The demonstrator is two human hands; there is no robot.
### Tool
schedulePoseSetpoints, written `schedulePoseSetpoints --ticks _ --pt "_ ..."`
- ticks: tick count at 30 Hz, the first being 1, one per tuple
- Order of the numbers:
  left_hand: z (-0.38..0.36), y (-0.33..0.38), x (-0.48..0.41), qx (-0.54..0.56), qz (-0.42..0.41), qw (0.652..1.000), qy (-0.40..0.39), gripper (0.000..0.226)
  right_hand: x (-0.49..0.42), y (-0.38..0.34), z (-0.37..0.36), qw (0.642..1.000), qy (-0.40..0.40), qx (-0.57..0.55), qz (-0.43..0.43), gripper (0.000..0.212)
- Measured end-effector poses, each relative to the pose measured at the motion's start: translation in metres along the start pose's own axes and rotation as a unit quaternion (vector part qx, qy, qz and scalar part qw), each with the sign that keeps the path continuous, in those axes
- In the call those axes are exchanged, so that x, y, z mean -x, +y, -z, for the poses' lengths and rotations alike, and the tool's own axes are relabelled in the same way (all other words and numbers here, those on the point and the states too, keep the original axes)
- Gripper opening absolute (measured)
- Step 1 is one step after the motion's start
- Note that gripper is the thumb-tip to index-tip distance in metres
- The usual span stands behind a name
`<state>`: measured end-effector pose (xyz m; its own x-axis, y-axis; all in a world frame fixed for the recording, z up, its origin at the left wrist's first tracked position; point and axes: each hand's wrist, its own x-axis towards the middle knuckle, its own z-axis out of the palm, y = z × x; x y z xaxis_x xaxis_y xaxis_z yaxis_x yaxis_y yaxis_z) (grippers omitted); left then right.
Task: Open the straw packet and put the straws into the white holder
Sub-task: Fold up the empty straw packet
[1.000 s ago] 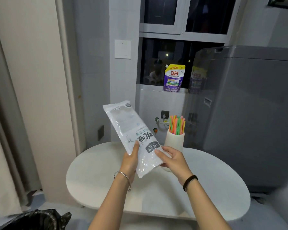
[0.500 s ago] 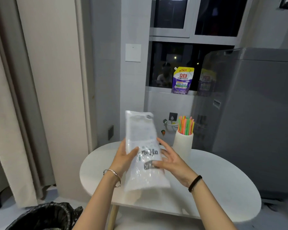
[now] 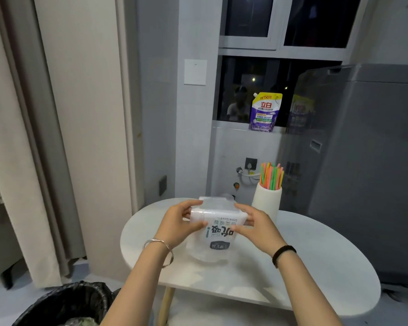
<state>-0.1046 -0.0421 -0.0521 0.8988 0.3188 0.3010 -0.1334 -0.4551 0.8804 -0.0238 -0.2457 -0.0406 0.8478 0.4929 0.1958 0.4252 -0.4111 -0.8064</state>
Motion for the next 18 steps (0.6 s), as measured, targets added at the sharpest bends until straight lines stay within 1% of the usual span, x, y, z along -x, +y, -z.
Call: schedulePoseSetpoints --ticks 2,3,4,6,8,10,11,13,14,15,16,18 --pt "-0.002 0.001 0.0 -0.095 -0.034 0.994 0.037 0.033 0.001 0.002 -0.003 0.99 0.075 0.12 0.026 0.04" --pt "-0.003 0.001 0.0 -0.116 -0.05 0.991 0.052 0.027 0.001 0.001 -0.003 0.981 0.105 0.159 0.045 0.03" --pt "-0.004 0.001 0.0 -0.122 -0.064 0.988 0.064 0.023 0.001 0.001 -0.002 0.973 0.129 0.179 0.066 0.023" --pt "-0.003 0.0 -0.001 -0.117 -0.087 0.985 0.088 0.017 -0.003 0.0 -0.001 0.967 0.16 0.172 0.098 0.015" --pt "-0.001 -0.002 -0.003 -0.099 -0.105 0.983 0.114 0.016 -0.006 -0.001 -0.001 0.973 0.173 0.123 0.094 0.013" --pt "0.002 -0.003 -0.004 -0.071 -0.113 0.984 0.115 0.026 -0.009 -0.004 -0.003 0.982 0.166 0.045 0.077 0.011" --pt "0.004 -0.003 -0.003 -0.053 -0.107 0.988 0.097 0.038 -0.009 -0.007 -0.005 0.986 0.155 -0.006 0.069 0.011" --pt "0.007 -0.004 0.0 0.005 -0.066 0.997 0.034 0.063 -0.01 -0.012 -0.007 0.986 0.122 -0.097 0.06 0.01" --pt "0.009 -0.005 0.0 0.025 -0.042 0.999 0.006 0.072 -0.01 -0.014 -0.009 0.985 0.104 -0.125 0.058 0.008" --pt "0.012 -0.008 0.001 0.028 -0.024 0.999 -0.011 0.076 -0.011 -0.016 -0.011 0.984 0.089 -0.146 0.055 0.007" --pt "0.016 -0.009 0.002 0.015 -0.013 1.0 -0.019 0.075 -0.011 -0.018 -0.015 0.982 0.078 -0.165 0.05 0.007" --pt "0.027 -0.011 0.003 -0.011 0.002 1.0 -0.025 0.063 -0.012 -0.021 -0.024 0.976 0.071 -0.203 0.03 0.008"
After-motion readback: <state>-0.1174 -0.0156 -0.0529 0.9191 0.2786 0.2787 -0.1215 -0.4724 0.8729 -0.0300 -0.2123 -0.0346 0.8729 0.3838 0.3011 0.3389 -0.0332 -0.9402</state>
